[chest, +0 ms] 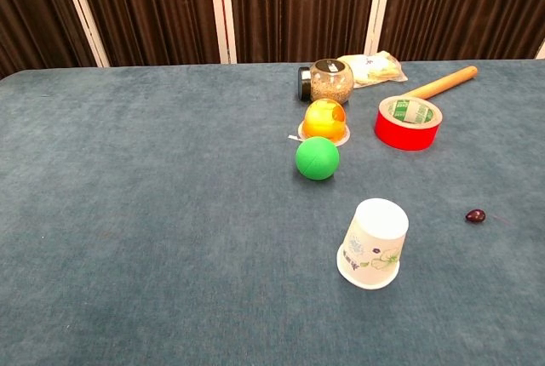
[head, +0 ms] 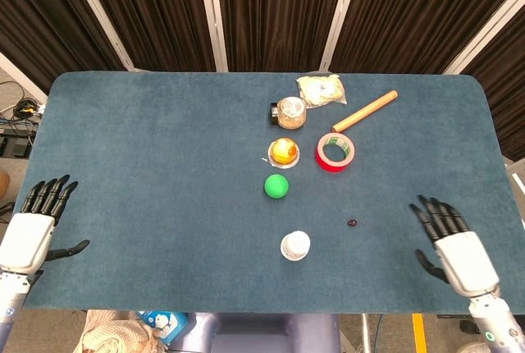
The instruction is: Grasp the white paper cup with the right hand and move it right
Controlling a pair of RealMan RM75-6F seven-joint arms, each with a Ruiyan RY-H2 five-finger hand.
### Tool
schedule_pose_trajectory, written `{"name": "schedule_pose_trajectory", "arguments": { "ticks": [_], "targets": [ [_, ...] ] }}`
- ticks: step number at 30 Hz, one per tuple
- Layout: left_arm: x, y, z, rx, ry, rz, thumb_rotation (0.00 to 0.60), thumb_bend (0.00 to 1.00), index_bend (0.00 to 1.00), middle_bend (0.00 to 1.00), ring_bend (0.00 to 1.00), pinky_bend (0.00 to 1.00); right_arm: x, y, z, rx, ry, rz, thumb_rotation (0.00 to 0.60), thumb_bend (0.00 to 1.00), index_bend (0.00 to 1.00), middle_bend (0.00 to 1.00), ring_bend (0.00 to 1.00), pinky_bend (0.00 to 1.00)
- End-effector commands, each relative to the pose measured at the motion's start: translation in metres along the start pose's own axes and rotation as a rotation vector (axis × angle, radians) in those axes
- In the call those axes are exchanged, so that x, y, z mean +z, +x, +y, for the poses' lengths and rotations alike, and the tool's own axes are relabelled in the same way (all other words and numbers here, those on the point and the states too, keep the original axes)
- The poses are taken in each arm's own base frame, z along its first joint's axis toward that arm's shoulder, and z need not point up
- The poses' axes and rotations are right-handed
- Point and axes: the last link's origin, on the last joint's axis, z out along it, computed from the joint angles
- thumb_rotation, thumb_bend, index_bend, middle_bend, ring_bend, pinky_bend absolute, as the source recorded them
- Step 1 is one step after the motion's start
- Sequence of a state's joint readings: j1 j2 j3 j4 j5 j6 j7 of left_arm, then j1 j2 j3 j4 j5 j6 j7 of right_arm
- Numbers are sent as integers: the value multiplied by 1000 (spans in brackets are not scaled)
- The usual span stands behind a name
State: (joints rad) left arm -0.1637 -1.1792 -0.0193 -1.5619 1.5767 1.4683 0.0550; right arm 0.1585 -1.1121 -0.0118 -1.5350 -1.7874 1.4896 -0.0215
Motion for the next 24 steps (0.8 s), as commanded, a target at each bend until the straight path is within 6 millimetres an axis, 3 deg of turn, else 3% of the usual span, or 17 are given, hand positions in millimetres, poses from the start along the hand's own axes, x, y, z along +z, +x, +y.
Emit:
{"name": "schedule_pose_trajectory", "arguments": {
  "ticks": [1,8,13,24],
  "targets": [
    [0,0,0,0,2,0,600,0,0,0,0,0,20,1,-15,-1,152,-58,600,357,0,0,0,120],
    [1,-1,0,8,0,-3,600,0,0,0,0,0,56,-1,-59,-37,365,-183,600,355,0,0,0,120],
    [1,-1,-1,5,8,-1,600,0,0,0,0,0,68,-9,-93,-48,430,-255,600,355,0,0,0,121],
    [1,-1,-1,7,6,-3,600,0,0,0,0,0,87,-30,-134,-79,458,-325,600,354,0,0,0,146]
  ]
}}
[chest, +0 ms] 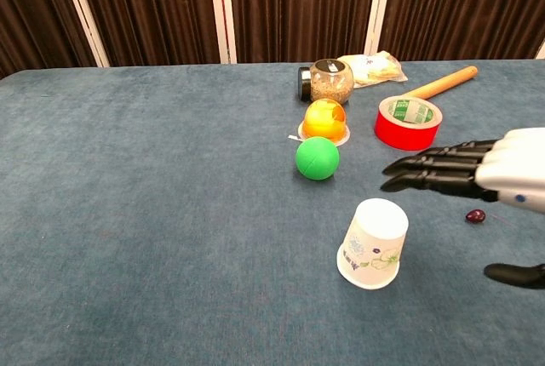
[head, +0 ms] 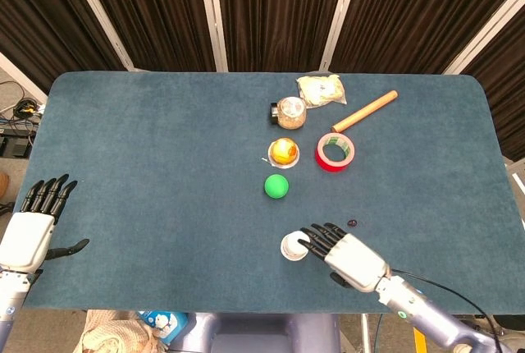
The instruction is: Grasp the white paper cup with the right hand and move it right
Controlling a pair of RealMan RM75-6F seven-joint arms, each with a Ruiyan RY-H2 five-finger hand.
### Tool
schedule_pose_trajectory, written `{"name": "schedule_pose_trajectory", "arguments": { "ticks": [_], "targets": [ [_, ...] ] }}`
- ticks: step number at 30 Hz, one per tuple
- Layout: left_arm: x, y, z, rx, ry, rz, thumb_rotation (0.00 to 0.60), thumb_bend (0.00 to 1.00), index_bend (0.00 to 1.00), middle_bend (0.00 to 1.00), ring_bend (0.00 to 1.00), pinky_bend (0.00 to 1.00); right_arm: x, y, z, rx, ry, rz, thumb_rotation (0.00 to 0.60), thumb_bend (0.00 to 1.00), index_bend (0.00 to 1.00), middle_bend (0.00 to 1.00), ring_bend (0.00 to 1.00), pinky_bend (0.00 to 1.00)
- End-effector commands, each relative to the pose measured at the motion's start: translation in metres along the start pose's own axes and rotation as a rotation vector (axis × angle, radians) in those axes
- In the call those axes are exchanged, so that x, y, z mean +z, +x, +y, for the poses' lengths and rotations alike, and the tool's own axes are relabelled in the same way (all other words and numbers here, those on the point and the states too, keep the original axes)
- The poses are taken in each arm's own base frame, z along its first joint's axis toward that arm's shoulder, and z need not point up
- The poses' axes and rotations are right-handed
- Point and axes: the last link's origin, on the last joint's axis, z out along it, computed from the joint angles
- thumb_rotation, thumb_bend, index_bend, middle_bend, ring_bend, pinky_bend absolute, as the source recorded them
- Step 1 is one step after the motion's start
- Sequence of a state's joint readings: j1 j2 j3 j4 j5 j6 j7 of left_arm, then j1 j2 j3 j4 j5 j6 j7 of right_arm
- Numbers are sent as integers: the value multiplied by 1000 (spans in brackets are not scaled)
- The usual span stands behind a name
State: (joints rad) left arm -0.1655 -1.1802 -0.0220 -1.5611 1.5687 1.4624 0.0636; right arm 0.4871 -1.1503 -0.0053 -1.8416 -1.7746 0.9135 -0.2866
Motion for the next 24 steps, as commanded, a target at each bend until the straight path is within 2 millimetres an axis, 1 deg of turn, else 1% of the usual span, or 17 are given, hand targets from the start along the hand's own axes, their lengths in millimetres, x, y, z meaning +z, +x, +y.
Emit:
{"name": "schedule_pose_trajectory", "arguments": {
  "ticks": [1,9,18,21,23,24],
  "targets": [
    [0,0,0,-1,0,-1,600,0,0,0,0,0,15,0,-9,-6,6,-2,600,355,0,0,0,146],
    [0,0,0,-4,1,-6,600,0,0,0,0,0,31,-2,-8,-23,-33,-20,600,355,0,0,0,146],
    [0,-1,0,-6,1,-11,600,0,0,0,0,0,44,-13,-6,-28,-78,-67,600,355,0,0,0,147],
    [0,-1,0,-7,2,-12,600,0,0,0,0,0,47,-16,-6,-22,-87,-79,600,355,0,0,23,185],
    [0,-1,0,-7,2,-12,600,0,0,0,0,0,48,-17,-7,-21,-90,-80,600,370,5,16,71,233],
    [0,-1,0,-7,3,-12,600,0,0,0,0,0,49,-17,-7,-21,-92,-79,600,390,39,48,109,266]
  ]
}}
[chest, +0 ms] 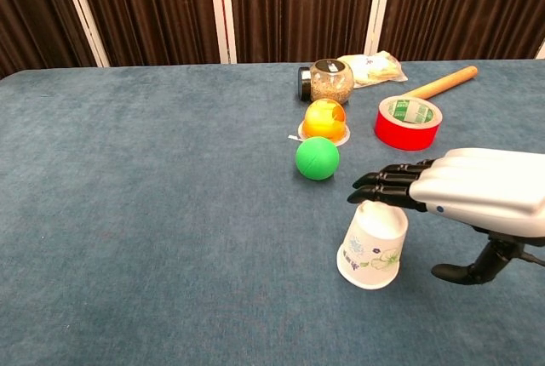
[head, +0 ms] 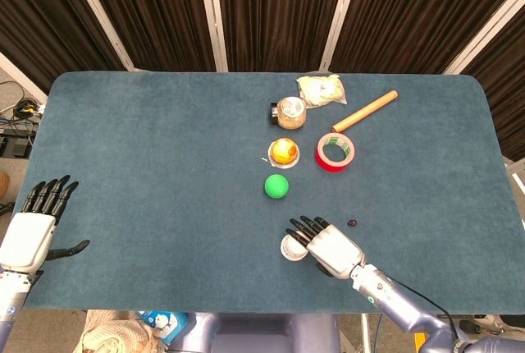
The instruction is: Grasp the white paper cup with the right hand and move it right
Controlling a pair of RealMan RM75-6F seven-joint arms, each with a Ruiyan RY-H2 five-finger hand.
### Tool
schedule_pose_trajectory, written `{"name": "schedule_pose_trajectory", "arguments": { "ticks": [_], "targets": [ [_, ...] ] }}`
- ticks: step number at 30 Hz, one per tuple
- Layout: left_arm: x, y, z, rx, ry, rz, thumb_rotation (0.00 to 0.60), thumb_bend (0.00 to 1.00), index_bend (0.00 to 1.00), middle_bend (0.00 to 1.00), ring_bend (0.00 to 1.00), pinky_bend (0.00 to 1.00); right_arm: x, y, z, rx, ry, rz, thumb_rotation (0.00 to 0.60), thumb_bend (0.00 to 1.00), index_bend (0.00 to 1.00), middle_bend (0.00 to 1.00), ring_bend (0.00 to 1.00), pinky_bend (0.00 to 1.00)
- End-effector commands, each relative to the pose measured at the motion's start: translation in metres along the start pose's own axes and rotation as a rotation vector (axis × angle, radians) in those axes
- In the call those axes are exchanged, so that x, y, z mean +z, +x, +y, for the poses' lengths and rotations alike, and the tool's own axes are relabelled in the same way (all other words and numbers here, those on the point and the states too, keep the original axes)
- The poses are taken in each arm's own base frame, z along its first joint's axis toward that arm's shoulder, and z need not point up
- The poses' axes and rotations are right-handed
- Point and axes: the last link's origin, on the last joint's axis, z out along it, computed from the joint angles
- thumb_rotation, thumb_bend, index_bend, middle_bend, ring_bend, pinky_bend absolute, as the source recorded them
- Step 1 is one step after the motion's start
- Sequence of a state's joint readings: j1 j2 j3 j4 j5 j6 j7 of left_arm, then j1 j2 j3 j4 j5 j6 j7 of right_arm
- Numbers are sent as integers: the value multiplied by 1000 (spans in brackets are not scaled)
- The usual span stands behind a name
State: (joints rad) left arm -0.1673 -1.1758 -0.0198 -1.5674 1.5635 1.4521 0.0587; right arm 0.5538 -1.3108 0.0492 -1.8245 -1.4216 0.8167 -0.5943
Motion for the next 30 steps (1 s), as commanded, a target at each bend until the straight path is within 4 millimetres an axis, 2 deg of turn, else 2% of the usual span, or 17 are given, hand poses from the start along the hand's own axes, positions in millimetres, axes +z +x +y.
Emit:
{"name": "schedule_pose_trajectory", "arguments": {
  "ticks": [1,4,7,19,30],
  "targets": [
    [0,0,0,-1,0,-1,600,0,0,0,0,0,3,-1,-2,0,-3,4,600,410,78,81,139,292],
    [0,0,0,-2,1,-1,600,0,0,0,0,0,5,0,-3,9,-4,19,600,487,298,244,273,404],
    [0,0,0,-3,1,-2,600,0,0,0,0,0,6,1,-4,12,-5,36,600,503,372,310,337,429],
    [0,0,0,-6,4,-4,600,0,0,0,0,0,2,10,5,-3,-32,70,600,503,390,317,345,429],
    [0,0,0,-5,5,-5,600,0,0,0,0,0,-8,26,44,-86,-159,93,600,503,390,317,345,429]
  ]
}}
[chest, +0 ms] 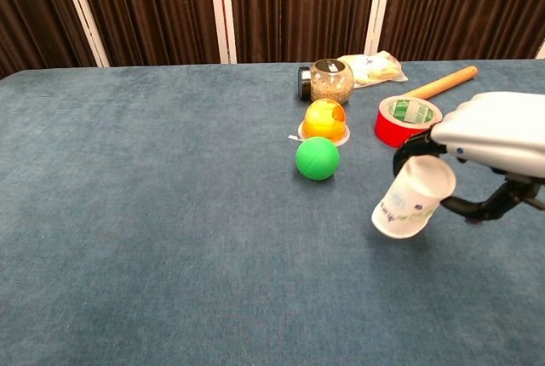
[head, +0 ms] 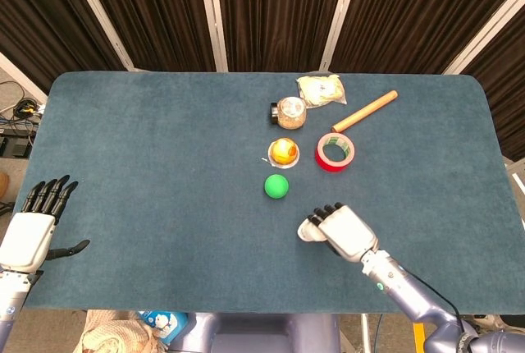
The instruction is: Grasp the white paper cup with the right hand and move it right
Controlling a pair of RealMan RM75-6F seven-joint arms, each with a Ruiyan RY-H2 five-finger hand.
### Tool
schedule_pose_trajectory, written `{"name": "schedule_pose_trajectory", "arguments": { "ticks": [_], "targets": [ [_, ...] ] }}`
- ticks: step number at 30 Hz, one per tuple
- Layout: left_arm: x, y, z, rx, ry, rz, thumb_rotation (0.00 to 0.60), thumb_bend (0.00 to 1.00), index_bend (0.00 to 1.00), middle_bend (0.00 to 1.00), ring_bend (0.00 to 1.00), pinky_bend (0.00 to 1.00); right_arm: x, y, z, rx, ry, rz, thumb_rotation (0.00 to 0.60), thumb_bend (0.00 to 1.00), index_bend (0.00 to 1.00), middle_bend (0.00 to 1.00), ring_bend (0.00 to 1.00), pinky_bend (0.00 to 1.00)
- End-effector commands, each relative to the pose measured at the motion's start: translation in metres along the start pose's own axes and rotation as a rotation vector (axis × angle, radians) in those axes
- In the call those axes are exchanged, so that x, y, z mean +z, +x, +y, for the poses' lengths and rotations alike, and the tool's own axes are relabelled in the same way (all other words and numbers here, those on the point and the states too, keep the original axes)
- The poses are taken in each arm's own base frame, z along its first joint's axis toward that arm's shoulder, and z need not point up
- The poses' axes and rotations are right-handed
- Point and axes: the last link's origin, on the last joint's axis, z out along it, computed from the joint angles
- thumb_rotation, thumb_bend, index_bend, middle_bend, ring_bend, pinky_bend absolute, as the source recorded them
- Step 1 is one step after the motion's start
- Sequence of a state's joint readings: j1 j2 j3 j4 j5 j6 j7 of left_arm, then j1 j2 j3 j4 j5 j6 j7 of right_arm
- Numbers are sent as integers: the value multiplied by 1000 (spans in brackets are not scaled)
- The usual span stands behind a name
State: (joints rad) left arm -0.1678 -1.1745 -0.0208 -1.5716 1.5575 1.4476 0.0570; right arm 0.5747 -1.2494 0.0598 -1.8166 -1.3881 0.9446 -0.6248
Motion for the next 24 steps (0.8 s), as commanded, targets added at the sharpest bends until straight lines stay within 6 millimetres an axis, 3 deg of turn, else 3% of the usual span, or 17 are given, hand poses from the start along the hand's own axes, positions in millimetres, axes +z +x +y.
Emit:
{"name": "schedule_pose_trajectory", "arguments": {
  "ticks": [1,9,24],
  "targets": [
    [0,0,0,-2,1,-3,600,0,0,0,0,0,-2,1,15,-14,-48,-10,600,503,390,317,345,429],
    [0,-1,0,-4,6,-9,600,0,0,0,0,0,-11,-11,34,-20,-108,-83,600,503,390,317,346,429],
    [0,-1,1,2,4,-3,600,0,0,0,0,0,-14,-31,51,-58,-175,-136,600,504,390,317,345,429]
  ]
}}
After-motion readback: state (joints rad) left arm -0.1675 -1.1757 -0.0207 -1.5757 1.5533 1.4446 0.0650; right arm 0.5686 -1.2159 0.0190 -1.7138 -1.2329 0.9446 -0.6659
